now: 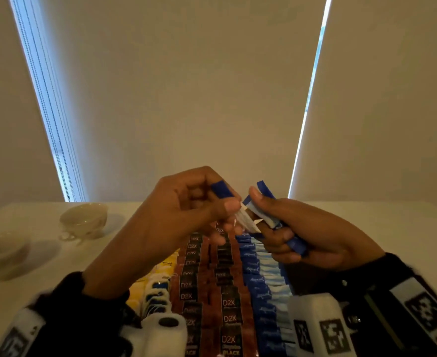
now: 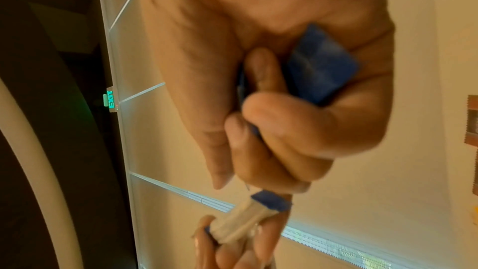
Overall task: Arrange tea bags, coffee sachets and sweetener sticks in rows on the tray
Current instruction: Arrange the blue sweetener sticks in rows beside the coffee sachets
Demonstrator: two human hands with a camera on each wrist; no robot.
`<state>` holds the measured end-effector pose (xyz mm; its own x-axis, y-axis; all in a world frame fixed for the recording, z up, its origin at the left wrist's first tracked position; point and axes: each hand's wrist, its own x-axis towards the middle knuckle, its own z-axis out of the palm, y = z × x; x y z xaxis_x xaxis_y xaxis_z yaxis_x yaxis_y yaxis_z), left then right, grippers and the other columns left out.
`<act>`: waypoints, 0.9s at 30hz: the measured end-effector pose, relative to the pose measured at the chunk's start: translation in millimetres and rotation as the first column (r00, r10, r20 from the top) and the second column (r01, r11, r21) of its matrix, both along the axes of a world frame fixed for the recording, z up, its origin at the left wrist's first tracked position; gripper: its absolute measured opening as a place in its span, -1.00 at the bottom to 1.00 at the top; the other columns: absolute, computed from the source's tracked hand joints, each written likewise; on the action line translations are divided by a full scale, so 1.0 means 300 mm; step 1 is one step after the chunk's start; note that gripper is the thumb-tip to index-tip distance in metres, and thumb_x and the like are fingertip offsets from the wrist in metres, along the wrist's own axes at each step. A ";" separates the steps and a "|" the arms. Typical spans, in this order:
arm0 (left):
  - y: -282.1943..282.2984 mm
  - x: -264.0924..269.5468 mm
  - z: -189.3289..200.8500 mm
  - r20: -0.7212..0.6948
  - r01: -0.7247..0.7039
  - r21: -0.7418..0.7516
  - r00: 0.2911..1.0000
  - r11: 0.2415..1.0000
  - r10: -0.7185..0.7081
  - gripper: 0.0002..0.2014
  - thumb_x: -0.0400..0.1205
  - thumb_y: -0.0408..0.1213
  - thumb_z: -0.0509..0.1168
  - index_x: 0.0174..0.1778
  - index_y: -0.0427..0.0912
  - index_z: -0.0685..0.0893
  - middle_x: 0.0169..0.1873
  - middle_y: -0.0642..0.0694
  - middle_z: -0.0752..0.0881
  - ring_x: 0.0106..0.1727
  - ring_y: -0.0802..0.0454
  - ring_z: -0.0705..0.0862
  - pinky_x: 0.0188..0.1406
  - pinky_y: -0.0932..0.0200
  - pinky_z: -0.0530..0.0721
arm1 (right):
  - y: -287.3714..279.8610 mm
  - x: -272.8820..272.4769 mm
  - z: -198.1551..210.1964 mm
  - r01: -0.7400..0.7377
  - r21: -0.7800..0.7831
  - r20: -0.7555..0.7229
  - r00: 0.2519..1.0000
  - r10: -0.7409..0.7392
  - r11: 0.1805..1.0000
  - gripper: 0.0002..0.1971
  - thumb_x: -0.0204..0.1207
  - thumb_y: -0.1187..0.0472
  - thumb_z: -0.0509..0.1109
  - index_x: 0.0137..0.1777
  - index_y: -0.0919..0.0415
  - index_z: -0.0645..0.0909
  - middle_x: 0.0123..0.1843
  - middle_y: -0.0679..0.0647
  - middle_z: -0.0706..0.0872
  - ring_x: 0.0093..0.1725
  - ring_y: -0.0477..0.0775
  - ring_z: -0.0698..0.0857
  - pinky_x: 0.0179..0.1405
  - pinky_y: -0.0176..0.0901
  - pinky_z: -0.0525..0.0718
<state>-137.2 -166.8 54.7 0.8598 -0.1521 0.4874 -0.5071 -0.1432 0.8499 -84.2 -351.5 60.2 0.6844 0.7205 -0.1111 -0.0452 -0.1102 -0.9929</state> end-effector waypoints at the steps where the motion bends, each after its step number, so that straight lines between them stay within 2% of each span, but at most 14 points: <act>1: 0.002 -0.002 0.003 0.013 -0.005 0.000 1.000 1.000 0.005 -0.86 0.44 -0.33 0.36 -0.13 -0.29 0.67 -0.36 -0.19 0.75 -0.34 0.00 0.76 -0.43 0.20 0.72 | -0.007 0.007 0.001 0.000 -0.014 -0.003 1.000 0.000 1.000 -0.56 0.37 -0.22 0.21 -0.30 0.21 0.52 -0.64 -0.08 0.20 -0.68 -0.18 0.17 -0.70 -0.37 0.19; 3: 0.011 0.001 0.004 0.049 -0.020 0.011 0.999 1.000 0.020 -0.88 0.43 -0.36 0.36 -0.14 -0.26 0.69 -0.29 -0.20 0.76 -0.27 -0.02 0.77 -0.39 0.15 0.75 | -0.016 0.020 0.002 -0.010 -0.031 0.022 1.000 0.011 0.999 -0.54 0.38 -0.20 0.23 -0.21 0.25 0.59 -0.62 -0.07 0.21 -0.67 -0.18 0.17 -0.70 -0.37 0.20; 6: 0.013 0.004 0.001 0.062 -0.040 0.063 0.997 0.997 0.036 -0.88 0.41 -0.37 0.37 -0.17 -0.25 0.69 -0.23 -0.14 0.77 -0.18 -0.06 0.79 -0.33 0.15 0.78 | -0.021 0.018 0.016 0.058 -0.014 0.056 0.997 -0.057 0.998 -0.68 0.38 -0.09 0.33 -0.30 0.20 0.62 -0.62 -0.06 0.24 -0.67 -0.18 0.20 -0.71 -0.39 0.22; 8: 0.016 0.008 -0.006 0.045 -0.049 0.092 0.998 0.995 0.045 -0.90 0.48 -0.45 0.35 -0.12 -0.23 0.68 -0.17 -0.12 0.78 -0.12 -0.03 0.80 -0.31 0.18 0.77 | -0.029 0.010 0.028 0.176 -0.046 0.205 0.965 -0.163 0.983 -0.72 0.39 -0.06 0.35 -0.30 0.16 0.64 -0.62 -0.06 0.32 -0.67 -0.18 0.25 -0.70 -0.39 0.28; 9: 0.017 0.012 -0.010 0.029 -0.057 0.095 0.998 0.994 0.055 -0.84 0.54 -0.52 0.30 -0.06 -0.22 0.67 -0.14 -0.12 0.79 -0.09 -0.01 0.80 -0.29 0.19 0.77 | -0.036 0.003 0.034 0.253 -0.084 0.350 0.913 -0.209 0.964 -0.73 0.42 -0.06 0.35 -0.29 0.13 0.67 -0.63 -0.08 0.39 -0.67 -0.18 0.31 -0.68 -0.40 0.33; 10: 0.018 0.017 -0.016 0.007 -0.063 0.092 0.998 0.994 0.062 -0.78 0.58 -0.58 0.25 0.02 -0.20 0.66 -0.11 -0.13 0.79 -0.07 0.00 0.80 -0.28 0.20 0.77 | -0.042 -0.004 0.040 0.329 -0.111 0.506 0.831 -0.231 0.938 -0.74 0.45 -0.07 0.35 -0.29 0.09 0.68 -0.62 -0.08 0.48 -0.65 -0.18 0.40 -0.63 -0.44 0.39; 12: 0.008 0.024 -0.024 -0.042 -0.072 0.062 0.996 0.995 0.075 -0.77 0.63 -0.48 0.26 0.13 -0.14 0.66 -0.12 -0.12 0.79 -0.05 0.01 0.80 -0.27 0.20 0.76 | -0.050 -0.016 0.048 0.423 -0.123 0.726 0.655 -0.210 0.898 -0.75 0.45 -0.08 0.36 -0.29 0.06 0.71 -0.51 -0.10 0.65 -0.52 -0.22 0.53 -0.51 -0.48 0.43; 14: -0.016 0.027 -0.034 -0.068 -0.090 0.082 0.993 0.993 0.096 -0.79 0.54 -0.21 0.38 0.08 -0.12 0.70 -0.17 -0.11 0.80 -0.13 0.01 0.80 -0.29 0.19 0.77 | -0.048 -0.027 0.050 0.469 -0.145 0.802 0.572 -0.174 0.871 -0.69 0.40 -0.10 0.41 -0.27 0.16 0.73 -0.42 0.03 0.68 -0.47 -0.17 0.53 -0.45 -0.40 0.41; 16: -0.047 0.029 -0.050 -0.077 -0.095 0.141 0.991 0.985 0.107 -0.73 0.41 -0.12 0.37 -0.06 -0.18 0.74 -0.29 -0.13 0.79 -0.30 0.02 0.79 -0.35 0.20 0.76 | -0.036 -0.031 0.045 0.490 -0.170 0.833 0.534 -0.141 0.855 -0.64 0.37 -0.11 0.44 -0.31 0.23 0.68 -0.51 0.01 0.58 -0.52 -0.19 0.48 -0.46 -0.39 0.38; 18: -0.066 0.033 -0.064 -0.097 -0.092 0.138 0.990 0.986 0.105 -0.77 0.40 -0.16 0.38 -0.18 -0.26 0.74 -0.42 -0.16 0.76 -0.45 0.00 0.73 -0.42 0.18 0.75 | -0.030 -0.029 0.041 0.494 -0.205 0.843 0.527 -0.104 0.845 -0.69 0.41 -0.08 0.43 -0.36 0.15 0.63 -0.59 -0.07 0.51 -0.54 -0.22 0.48 -0.48 -0.44 0.38; 21: -0.061 0.037 -0.066 -0.110 -0.088 0.133 0.989 0.987 0.103 -0.80 0.40 -0.15 0.36 -0.24 -0.21 0.75 -0.51 -0.12 0.72 -0.52 -0.02 0.66 -0.44 0.13 0.75 | -0.040 -0.021 0.045 0.476 -0.221 0.822 0.561 -0.100 0.851 -0.73 0.48 -0.05 0.39 -0.32 0.11 0.65 -0.60 -0.12 0.56 -0.56 -0.20 0.47 -0.48 -0.43 0.40; 24: -0.047 0.033 -0.051 -0.122 -0.055 0.148 0.990 0.987 0.074 -0.77 0.43 -0.12 0.30 -0.21 -0.17 0.78 -0.51 -0.09 0.70 -0.52 0.02 0.65 -0.44 0.20 0.73 | -0.069 -0.022 0.057 0.423 -0.184 0.760 0.633 -0.145 0.887 -0.73 0.48 -0.03 0.40 -0.23 0.17 0.77 -0.45 0.16 0.61 -0.53 -0.15 0.42 -0.49 -0.34 0.38; 25: -0.041 0.032 -0.047 -0.130 -0.045 0.149 0.989 0.988 0.065 -0.75 0.44 -0.12 0.29 -0.19 -0.19 0.79 -0.50 -0.10 0.70 -0.51 0.02 0.65 -0.44 0.23 0.71 | -0.082 -0.022 0.060 0.410 -0.171 0.734 0.660 -0.162 0.896 -0.74 0.47 -0.02 0.41 -0.25 0.15 0.78 -0.47 0.17 0.58 -0.52 -0.11 0.41 -0.52 -0.32 0.38; 27: -0.024 0.035 -0.044 -0.143 -0.061 0.147 0.986 0.987 0.082 -0.74 0.46 -0.12 0.28 -0.19 -0.20 0.80 -0.48 -0.12 0.71 -0.50 0.01 0.65 -0.42 0.25 0.70 | -0.113 -0.015 0.065 0.426 -0.156 0.697 0.687 -0.206 0.891 -0.76 0.46 -0.01 0.42 -0.30 0.10 0.79 -0.60 -0.03 0.48 -0.59 -0.14 0.36 -0.62 -0.37 0.33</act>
<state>-126.6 -173.8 41.7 0.9319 -0.1462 0.3320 -0.3615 -0.2983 0.8834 -88.7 -385.3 79.7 0.8427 0.4560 0.2863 0.5062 -0.4902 -0.7095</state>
